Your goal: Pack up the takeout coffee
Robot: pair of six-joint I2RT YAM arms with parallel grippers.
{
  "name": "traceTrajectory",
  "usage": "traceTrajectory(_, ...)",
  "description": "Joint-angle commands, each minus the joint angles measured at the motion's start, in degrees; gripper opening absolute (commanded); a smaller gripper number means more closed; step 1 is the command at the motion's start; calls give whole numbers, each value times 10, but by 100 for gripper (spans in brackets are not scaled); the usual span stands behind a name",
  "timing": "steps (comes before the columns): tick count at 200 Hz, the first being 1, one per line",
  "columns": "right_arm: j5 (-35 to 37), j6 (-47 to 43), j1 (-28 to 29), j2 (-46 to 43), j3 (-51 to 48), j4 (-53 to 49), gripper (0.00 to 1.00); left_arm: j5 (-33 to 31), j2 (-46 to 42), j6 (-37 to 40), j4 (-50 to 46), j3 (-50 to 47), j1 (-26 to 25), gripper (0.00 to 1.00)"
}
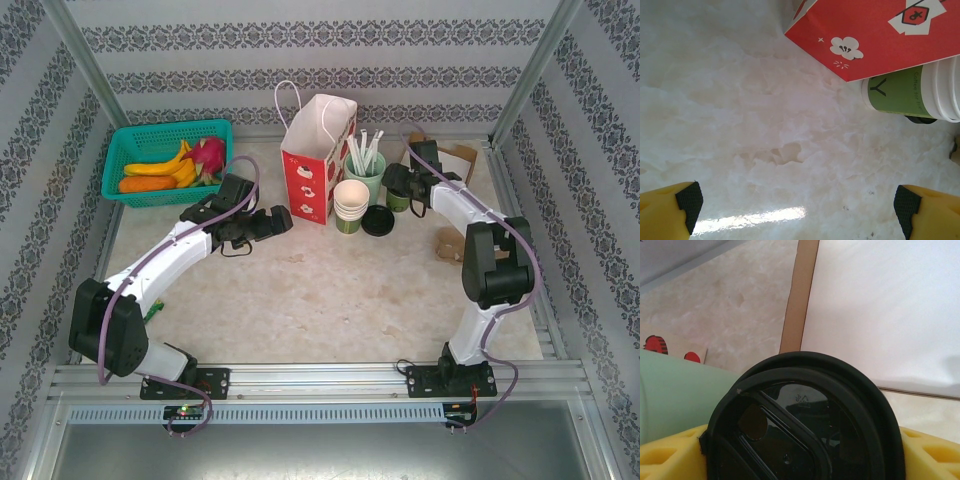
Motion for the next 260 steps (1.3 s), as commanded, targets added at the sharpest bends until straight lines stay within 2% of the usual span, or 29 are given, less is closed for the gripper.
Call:
traceTrajectory(1, 22, 9, 1, 25, 13, -35, 80, -10, -15, -2, 11, -5, -1, 100)
traceTrajectory(111, 1, 7, 1, 0, 26, -48, 91, -5, -17, -3, 5, 2, 0, 100)
traceTrajectory(260, -6, 3, 1, -34, 27, -45, 95, 1, -15, -2, 8, -2, 0, 99)
